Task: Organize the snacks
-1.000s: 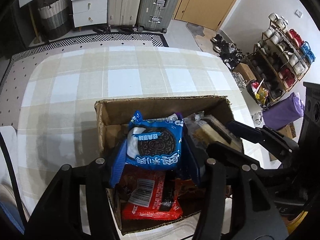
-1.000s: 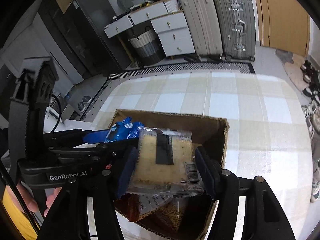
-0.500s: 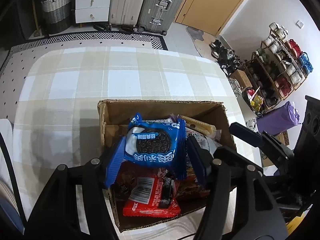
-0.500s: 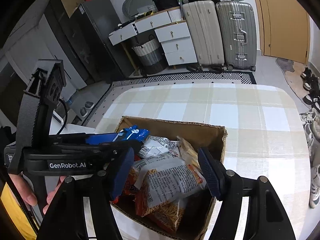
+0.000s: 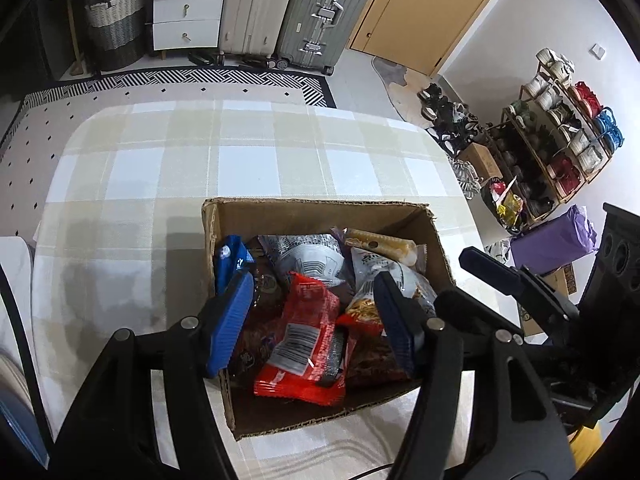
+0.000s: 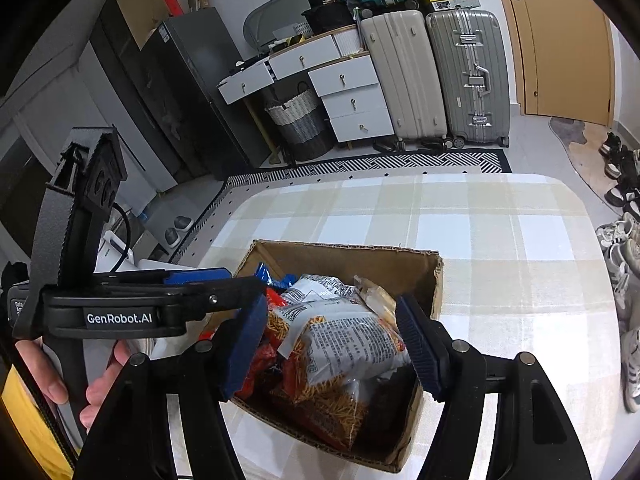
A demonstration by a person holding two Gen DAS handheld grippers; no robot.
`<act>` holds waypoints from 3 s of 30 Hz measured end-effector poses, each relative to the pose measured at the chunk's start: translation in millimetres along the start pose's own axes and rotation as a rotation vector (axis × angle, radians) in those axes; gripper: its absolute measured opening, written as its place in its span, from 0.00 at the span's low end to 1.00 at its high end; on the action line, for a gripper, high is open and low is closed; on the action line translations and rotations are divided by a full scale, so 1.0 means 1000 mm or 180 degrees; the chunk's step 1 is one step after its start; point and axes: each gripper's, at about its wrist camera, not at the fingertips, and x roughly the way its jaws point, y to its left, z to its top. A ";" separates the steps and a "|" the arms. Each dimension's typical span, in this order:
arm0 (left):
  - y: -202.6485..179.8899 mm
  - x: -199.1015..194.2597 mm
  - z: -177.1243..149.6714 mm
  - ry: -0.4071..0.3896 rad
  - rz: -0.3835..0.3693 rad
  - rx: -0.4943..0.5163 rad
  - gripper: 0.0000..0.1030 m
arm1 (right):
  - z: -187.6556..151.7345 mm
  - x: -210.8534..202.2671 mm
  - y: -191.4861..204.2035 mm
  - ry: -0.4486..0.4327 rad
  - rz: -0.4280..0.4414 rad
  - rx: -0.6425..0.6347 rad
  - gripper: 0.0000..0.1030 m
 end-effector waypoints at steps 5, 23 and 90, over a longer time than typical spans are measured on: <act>-0.001 -0.012 -0.008 -0.0085 0.0039 0.0005 0.58 | -0.002 -0.013 0.002 -0.0103 0.0044 -0.0003 0.66; -0.023 -0.144 -0.107 -0.0968 0.0184 -0.0073 0.71 | -0.044 -0.121 0.069 -0.0676 0.0044 -0.0432 0.66; -0.091 -0.171 -0.329 -0.2206 0.1271 0.0688 0.99 | -0.247 -0.202 0.080 -0.1599 -0.0415 -0.0639 0.99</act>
